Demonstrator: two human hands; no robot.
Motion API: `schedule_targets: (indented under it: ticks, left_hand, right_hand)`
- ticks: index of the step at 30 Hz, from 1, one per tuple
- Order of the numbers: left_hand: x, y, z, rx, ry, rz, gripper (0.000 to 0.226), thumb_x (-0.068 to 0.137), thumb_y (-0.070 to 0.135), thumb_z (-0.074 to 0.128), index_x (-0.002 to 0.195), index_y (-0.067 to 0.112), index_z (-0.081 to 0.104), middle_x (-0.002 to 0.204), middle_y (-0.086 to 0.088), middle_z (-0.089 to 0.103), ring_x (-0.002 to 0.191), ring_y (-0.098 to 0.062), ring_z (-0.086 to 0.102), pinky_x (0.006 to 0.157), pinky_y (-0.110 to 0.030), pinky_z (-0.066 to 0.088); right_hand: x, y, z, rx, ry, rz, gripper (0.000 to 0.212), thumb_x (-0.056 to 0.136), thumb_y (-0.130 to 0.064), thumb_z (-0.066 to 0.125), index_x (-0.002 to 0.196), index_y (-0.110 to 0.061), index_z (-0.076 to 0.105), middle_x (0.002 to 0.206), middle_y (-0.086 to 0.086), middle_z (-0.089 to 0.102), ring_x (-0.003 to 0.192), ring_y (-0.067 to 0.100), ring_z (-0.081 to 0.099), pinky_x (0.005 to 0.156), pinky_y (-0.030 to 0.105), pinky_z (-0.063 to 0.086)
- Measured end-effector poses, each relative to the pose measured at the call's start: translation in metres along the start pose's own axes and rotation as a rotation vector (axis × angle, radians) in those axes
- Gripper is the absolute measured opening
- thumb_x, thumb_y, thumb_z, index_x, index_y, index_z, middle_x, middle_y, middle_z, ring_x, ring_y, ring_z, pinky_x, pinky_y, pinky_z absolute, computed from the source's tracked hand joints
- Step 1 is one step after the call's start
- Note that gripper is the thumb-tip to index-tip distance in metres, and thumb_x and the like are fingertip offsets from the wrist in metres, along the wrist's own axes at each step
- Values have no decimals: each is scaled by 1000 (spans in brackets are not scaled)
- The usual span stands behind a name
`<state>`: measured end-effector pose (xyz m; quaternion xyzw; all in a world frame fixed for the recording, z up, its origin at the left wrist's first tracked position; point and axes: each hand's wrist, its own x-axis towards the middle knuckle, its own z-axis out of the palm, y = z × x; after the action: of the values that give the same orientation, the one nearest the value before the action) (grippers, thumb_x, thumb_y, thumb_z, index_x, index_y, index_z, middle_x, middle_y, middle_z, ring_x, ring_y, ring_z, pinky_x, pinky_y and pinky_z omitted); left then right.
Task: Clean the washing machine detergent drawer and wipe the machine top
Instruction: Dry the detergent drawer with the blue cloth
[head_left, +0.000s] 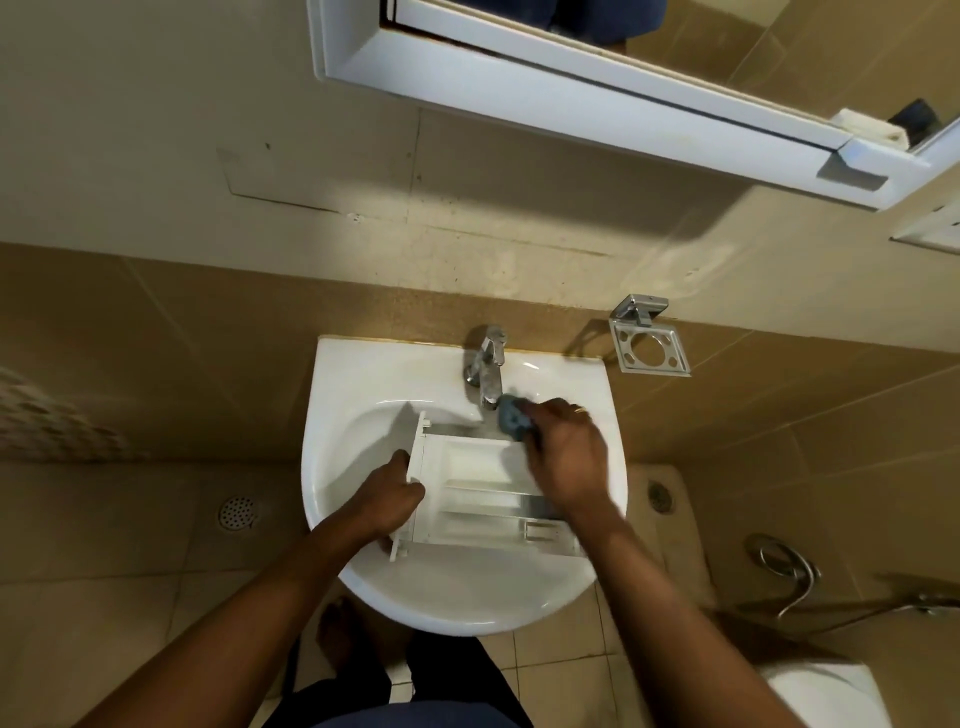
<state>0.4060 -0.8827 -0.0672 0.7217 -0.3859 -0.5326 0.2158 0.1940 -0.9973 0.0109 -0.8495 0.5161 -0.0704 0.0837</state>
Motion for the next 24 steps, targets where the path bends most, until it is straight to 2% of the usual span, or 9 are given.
schedule_targets:
  ticks: [2,4,7,10,13,16,20,22,24]
  left_hand:
    - [-3,1,1,0,-6,-23,29,100,17,48,129,16,43,113,-9,61,94,-27,64,61,-38,59]
    - [-6,2,-1,-19,-21,-53,32,102,19,48,132,16,37,114,-12,58,94,-31,62,50,-40,60]
    - [-7,1,-5,-95,-70,-84,42,100,20,52,137,17,33,117,-10,56,102,-34,61,55,-46,63]
    - [-8,-1,-8,-173,-132,-88,54,99,34,64,140,17,33,121,-5,55,109,-32,60,60,-50,64]
    - [-9,-1,-10,-199,-167,-40,68,94,46,70,141,17,30,118,2,50,109,-24,59,62,-48,65]
    - [-14,-6,-14,-212,-180,20,75,85,52,77,139,19,36,127,-1,52,112,-20,59,65,-51,65]
    - [-20,-9,-17,-238,-221,55,115,47,80,85,136,23,39,125,-4,58,112,-22,64,64,-48,65]
    - [-21,-10,-15,-215,-240,80,107,51,73,89,134,25,41,124,-5,60,111,-23,65,64,-50,65]
    - [-21,-9,-12,-201,-246,96,83,69,52,91,131,26,42,122,-6,60,109,-24,67,67,-54,64]
  right_hand:
    - [-14,-37,21,122,28,-160,40,87,-17,61,125,-24,71,112,6,72,96,28,61,81,36,50]
    - [-27,-64,38,244,-15,-228,37,91,-18,61,127,-20,70,119,6,69,104,26,60,84,34,51]
    - [-30,-79,64,357,-65,-123,37,92,-16,58,126,-13,70,119,11,67,105,31,63,87,34,53]
    - [-21,-74,75,415,-111,-31,36,91,-9,62,126,-10,71,118,13,66,105,31,66,88,29,50]
    - [-14,-63,70,379,-202,-171,33,89,-9,63,120,-13,73,118,9,67,107,26,62,88,25,44]
    - [-19,-58,60,340,-229,-342,25,87,-14,65,110,-19,75,103,4,66,96,24,58,81,30,45]
    - [-37,-55,50,290,-208,-414,21,92,-22,57,106,-24,73,94,3,60,89,24,54,76,37,44]
    - [-47,-48,46,250,-214,-422,22,93,-21,57,108,-27,72,97,3,60,89,25,53,74,34,40]
    - [-58,-35,40,174,-246,-489,26,93,-20,56,110,-29,73,99,1,60,90,24,53,74,32,37]
